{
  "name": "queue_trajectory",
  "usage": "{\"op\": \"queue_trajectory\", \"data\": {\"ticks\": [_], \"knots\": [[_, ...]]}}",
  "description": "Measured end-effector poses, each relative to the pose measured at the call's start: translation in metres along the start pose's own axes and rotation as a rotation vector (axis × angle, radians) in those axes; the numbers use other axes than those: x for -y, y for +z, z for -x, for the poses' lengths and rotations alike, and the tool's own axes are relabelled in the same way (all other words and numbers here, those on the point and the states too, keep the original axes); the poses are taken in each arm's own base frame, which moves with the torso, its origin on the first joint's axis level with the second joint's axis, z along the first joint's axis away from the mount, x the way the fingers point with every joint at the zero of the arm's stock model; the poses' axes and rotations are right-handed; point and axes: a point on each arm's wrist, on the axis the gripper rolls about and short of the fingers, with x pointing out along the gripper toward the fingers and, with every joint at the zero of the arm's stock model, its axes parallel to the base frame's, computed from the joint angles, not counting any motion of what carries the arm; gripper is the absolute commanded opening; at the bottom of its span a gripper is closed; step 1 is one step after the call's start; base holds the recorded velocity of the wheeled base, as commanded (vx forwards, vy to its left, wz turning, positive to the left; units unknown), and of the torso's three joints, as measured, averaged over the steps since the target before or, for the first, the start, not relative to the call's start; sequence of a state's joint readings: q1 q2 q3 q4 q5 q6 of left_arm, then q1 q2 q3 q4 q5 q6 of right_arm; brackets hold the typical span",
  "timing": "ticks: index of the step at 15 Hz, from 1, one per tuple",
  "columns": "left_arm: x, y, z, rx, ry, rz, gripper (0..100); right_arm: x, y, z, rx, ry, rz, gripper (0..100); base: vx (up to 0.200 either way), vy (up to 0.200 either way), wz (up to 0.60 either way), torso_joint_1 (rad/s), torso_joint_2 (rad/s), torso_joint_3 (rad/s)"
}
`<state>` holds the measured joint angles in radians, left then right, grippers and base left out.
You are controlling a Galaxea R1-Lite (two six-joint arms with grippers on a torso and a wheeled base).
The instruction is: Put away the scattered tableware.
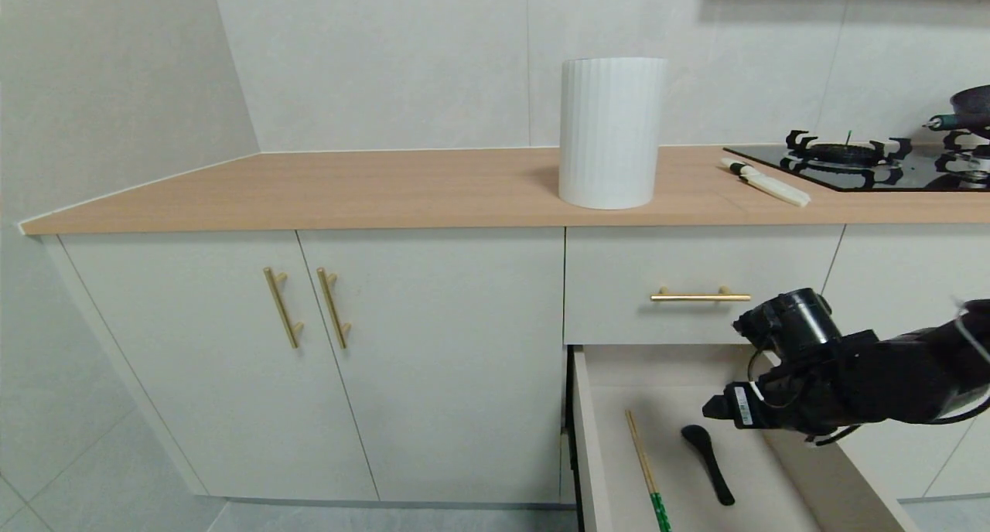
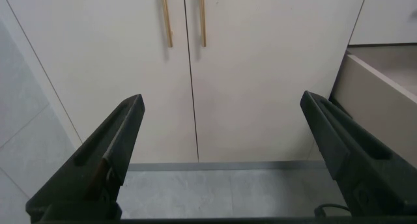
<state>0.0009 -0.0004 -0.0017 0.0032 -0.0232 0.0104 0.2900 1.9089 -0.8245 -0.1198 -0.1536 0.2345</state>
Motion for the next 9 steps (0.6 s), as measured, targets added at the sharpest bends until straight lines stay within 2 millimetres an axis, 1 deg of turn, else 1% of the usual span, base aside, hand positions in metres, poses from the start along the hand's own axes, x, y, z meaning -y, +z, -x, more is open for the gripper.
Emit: {"op": "queue_trajectory", "data": {"ticks": [1, 3, 4, 5, 6, 9], "knots": [[0.0, 0.0, 0.0, 0.0, 0.0, 0.0, 100, -0.005, 0.0, 0.022, 0.012, 0.02, 0.019, 100, 0.0, 0.0, 0.0, 0.0, 0.0, 0.0], [0.0, 0.0, 0.0, 0.0, 0.0, 0.001, 100, -0.014, -0.004, 0.058, 0.032, 0.061, 0.061, 100, 0.0, 0.0, 0.0, 0.0, 0.0, 0.0], [0.0, 0.0, 0.0, 0.0, 0.0, 0.0, 100, -0.017, -0.005, 0.072, 0.042, 0.077, 0.076, 100, -0.2, 0.0, 0.0, 0.002, 0.0, 0.007], [0.0, 0.0, 0.0, 0.0, 0.0, 0.001, 100, -0.017, -0.007, 0.083, 0.05, 0.087, 0.086, 100, -0.2, 0.0, 0.0, 0.002, 0.0, 0.002], [0.0, 0.0, 0.0, 0.0, 0.0, 0.001, 100, -0.018, -0.006, 0.091, 0.061, 0.094, 0.089, 100, -0.2, 0.0, 0.0, 0.012, 0.0, 0.007], [0.0, 0.0, 0.0, 0.0, 0.0, 0.001, 100, -0.017, -0.007, 0.103, 0.057, 0.099, 0.099, 100, -0.2, 0.0, 0.0, -0.004, 0.01, 0.001]]}}
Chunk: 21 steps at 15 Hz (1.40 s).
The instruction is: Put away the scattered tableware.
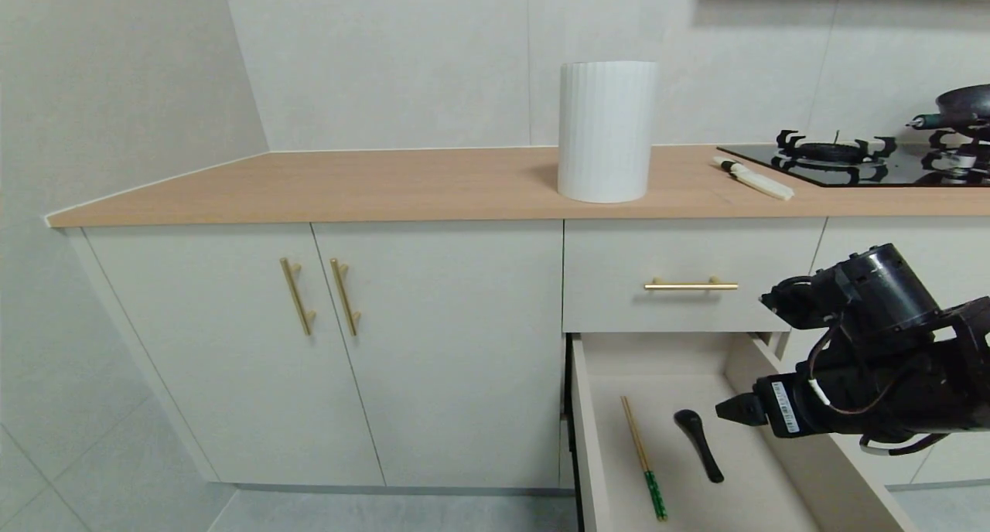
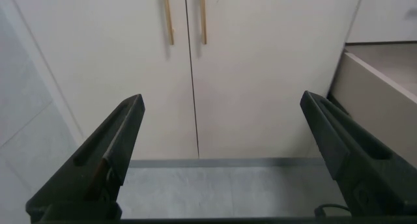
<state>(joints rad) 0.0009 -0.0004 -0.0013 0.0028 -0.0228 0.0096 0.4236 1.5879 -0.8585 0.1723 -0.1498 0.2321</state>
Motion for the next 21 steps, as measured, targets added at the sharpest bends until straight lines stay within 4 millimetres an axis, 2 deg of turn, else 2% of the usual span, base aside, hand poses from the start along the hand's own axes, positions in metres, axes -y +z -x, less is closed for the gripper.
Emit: {"op": "queue_trajectory", "data": {"ticks": [3, 8, 11, 15, 21], "knots": [[0.0, 0.0, 0.0, 0.0, 0.0, 0.0, 100, 0.001, -0.004, 0.004, -0.042, 0.008, 0.019, 100, -0.067, 0.0, 0.0, 0.001, 0.0, -0.001], [0.0, 0.0, 0.0, 0.0, 0.0, 0.0, 100, -0.007, -0.029, 0.004, -0.287, 0.147, 0.188, 100, 0.0, 0.0, 0.0, 0.0, 0.0, 0.0], [0.0, 0.0, 0.0, 0.0, 0.0, 0.001, 100, -0.013, -0.039, -0.011, -0.412, 0.177, 0.258, 100, 0.0, 0.0, 0.0, 0.0, 0.0, 0.0], [0.0, 0.0, 0.0, 0.0, 0.0, 0.0, 100, -0.018, -0.048, -0.042, -0.542, 0.155, 0.28, 100, 0.0, 0.0, 0.0, 0.0, 0.0, 0.0], [0.0, 0.0, 0.0, 0.0, 0.0, 0.001, 100, -0.022, -0.044, -0.062, -0.571, 0.087, 0.203, 100, 0.0, 0.0, 0.0, 0.0, 0.0, 0.0]]}}
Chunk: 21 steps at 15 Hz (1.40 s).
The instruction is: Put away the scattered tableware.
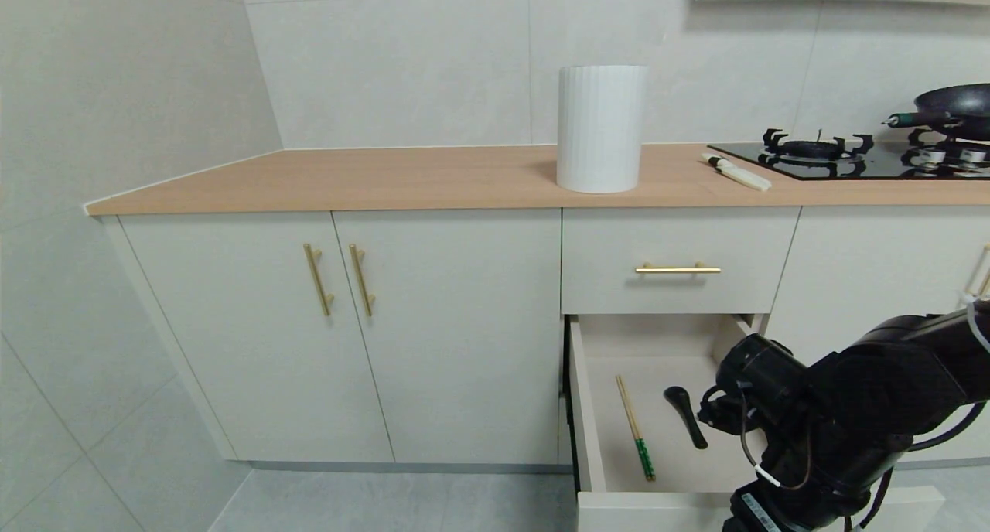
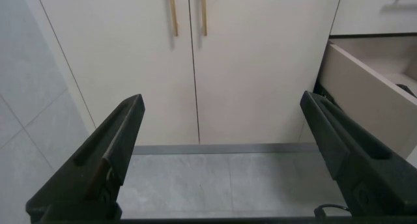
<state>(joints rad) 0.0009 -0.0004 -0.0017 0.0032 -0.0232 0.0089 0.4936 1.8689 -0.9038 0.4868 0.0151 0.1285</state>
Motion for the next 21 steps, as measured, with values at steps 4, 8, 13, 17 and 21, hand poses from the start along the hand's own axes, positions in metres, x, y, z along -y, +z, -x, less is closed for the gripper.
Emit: {"op": "queue_trajectory", "data": {"ticks": [4, 8, 13, 17, 21], "knots": [[0.0, 0.0, 0.0, 0.0, 0.0, 0.0, 100, 0.001, 0.014, -0.004, 0.026, -0.054, -0.115, 100, 0.0, 0.0, 0.0, 0.0, 0.0, 0.0], [0.0, 0.0, 0.0, 0.0, 0.0, 0.0, 100, 0.007, 0.029, -0.003, 0.071, -0.06, -0.196, 100, 0.0, 0.0, 0.0, 0.0, 0.0, 0.0], [0.0, 0.0, 0.0, 0.0, 0.0, 0.0, 100, 0.023, 0.048, -0.008, 0.183, -0.053, -0.257, 100, 0.0, 0.0, 0.0, 0.0, 0.0, 0.0], [0.0, 0.0, 0.0, 0.0, 0.0, 0.0, 100, 0.029, 0.062, -0.017, 0.249, -0.084, -0.282, 100, 0.0, 0.0, 0.0, 0.0, 0.0, 0.0], [0.0, 0.0, 0.0, 0.0, 0.0, 0.0, 100, 0.031, 0.088, -0.029, 0.333, -0.113, -0.305, 100, 0.0, 0.0, 0.0, 0.0, 0.0, 0.0]]}}
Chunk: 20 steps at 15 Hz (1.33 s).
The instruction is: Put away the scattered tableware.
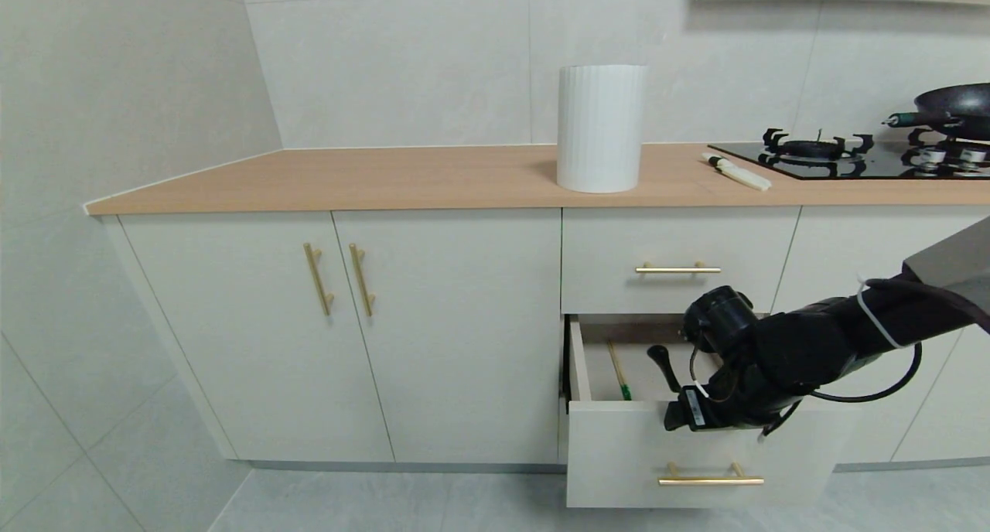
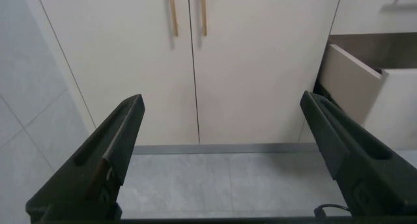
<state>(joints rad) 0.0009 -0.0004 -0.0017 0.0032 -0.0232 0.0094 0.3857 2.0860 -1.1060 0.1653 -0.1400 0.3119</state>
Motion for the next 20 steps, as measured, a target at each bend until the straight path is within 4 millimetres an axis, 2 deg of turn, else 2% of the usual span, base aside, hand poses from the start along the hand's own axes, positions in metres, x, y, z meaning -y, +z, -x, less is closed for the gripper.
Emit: {"op": "queue_trajectory", "data": {"ticks": [5, 7, 10, 14, 20], "knots": [[0.0, 0.0, 0.0, 0.0, 0.0, 0.0, 100, 0.006, 0.021, -0.03, 0.076, 0.004, -0.055, 100, 0.0, 0.0, 0.0, 0.0, 0.0, 0.0], [0.0, 0.0, 0.0, 0.0, 0.0, 0.0, 100, 0.01, 0.039, -0.042, 0.152, 0.01, -0.087, 100, 0.0, 0.0, 0.0, 0.0, 0.0, 0.0], [0.0, 0.0, 0.0, 0.0, 0.001, 0.0, 100, 0.011, 0.053, -0.063, 0.272, 0.014, -0.132, 100, 0.0, 0.0, 0.0, 0.0, 0.0, 0.0], [0.0, 0.0, 0.0, 0.0, 0.0, 0.0, 100, 0.012, 0.06, -0.092, 0.392, 0.02, -0.166, 100, 0.0, 0.0, 0.0, 0.0, 0.0, 0.0], [0.0, 0.0, 0.0, 0.0, 0.0, 0.0, 100, 0.027, 0.067, -0.124, 0.498, 0.002, -0.24, 100, 0.0, 0.0, 0.0, 0.0, 0.0, 0.0]]}}
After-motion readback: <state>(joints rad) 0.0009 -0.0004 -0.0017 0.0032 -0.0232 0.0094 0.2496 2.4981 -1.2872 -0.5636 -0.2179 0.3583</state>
